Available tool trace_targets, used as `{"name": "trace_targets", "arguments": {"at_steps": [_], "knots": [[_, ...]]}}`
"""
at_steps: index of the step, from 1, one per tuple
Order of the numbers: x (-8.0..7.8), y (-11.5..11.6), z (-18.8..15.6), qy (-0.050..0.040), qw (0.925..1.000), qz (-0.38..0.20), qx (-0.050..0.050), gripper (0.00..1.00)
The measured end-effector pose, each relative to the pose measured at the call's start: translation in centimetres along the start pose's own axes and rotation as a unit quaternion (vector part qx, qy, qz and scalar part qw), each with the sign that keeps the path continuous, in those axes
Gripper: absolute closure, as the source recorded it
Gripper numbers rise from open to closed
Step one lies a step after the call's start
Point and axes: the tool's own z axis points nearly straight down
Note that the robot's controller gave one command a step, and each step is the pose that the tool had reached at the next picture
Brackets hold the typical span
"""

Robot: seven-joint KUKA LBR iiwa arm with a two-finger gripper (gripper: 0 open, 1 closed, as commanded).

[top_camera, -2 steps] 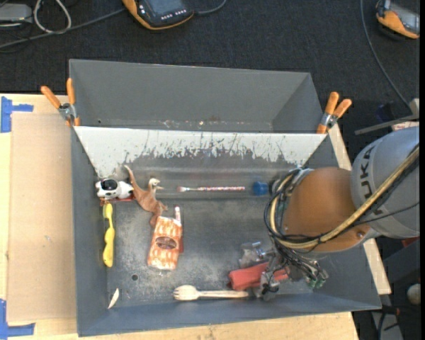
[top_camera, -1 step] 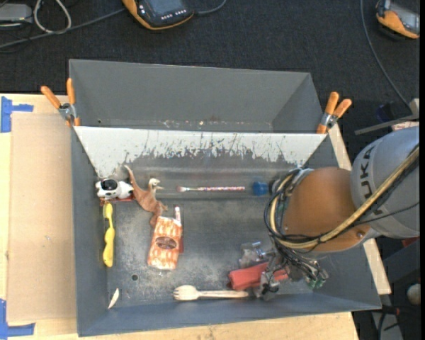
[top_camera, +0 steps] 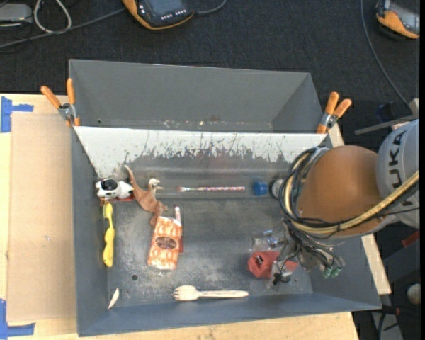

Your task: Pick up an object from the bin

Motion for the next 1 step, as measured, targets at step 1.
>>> {"name": "trace_targets", "arguments": {"at_steps": [1], "knots": [[-1.89,-0.16,-7.46,-0.0013,1.0000,-0.005,0.000,1.00]]}}
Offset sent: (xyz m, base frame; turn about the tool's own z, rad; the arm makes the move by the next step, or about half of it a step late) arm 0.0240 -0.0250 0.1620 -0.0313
